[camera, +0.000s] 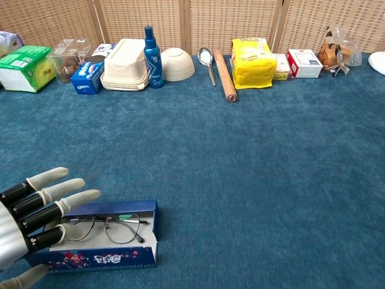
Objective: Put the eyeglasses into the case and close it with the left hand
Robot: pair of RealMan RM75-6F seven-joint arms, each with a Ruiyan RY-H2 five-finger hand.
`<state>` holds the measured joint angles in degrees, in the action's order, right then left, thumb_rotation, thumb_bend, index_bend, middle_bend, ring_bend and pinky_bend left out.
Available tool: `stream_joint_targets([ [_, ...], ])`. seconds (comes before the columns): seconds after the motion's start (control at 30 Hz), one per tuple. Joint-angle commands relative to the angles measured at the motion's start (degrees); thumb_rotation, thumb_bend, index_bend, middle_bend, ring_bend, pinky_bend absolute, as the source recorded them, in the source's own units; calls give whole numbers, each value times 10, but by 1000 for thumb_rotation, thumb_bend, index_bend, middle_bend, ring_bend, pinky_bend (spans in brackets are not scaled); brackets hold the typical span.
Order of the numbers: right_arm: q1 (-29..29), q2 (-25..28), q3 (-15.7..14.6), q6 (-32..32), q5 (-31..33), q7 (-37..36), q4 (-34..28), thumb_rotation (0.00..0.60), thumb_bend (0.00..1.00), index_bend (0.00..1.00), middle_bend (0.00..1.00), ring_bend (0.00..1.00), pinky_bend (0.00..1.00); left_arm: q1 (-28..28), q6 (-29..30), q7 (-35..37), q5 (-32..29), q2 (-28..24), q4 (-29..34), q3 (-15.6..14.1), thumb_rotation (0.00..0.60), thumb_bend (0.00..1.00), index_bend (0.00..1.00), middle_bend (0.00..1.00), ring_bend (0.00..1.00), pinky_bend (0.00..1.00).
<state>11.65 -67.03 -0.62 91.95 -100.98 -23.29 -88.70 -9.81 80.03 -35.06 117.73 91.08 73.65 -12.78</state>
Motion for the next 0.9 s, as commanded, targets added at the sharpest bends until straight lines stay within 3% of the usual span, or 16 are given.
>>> stream_joint_targets([
  [0.03,-1,0,0,0,0,-1,1,466,665,27,256,114,147,-4,-4,1,1,2,3,0,482,369,315,58,0,0],
  [0.53,-5,-2,0,4,4,-13,11,464,666,27,257,117,147,-16,-9,-1,8,9,15,2,488,368,354,71,0,0],
  [0.67,-6,-3,0,5,4,-17,14,465,666,27,258,119,147,-19,-12,1,5,15,19,4,486,369,409,92,0,0],
  [0.9,-8,-1,-1,6,6,-21,17,466,667,27,260,124,147,-21,-16,15,-1,24,18,5,536,377,522,127,0,0],
])
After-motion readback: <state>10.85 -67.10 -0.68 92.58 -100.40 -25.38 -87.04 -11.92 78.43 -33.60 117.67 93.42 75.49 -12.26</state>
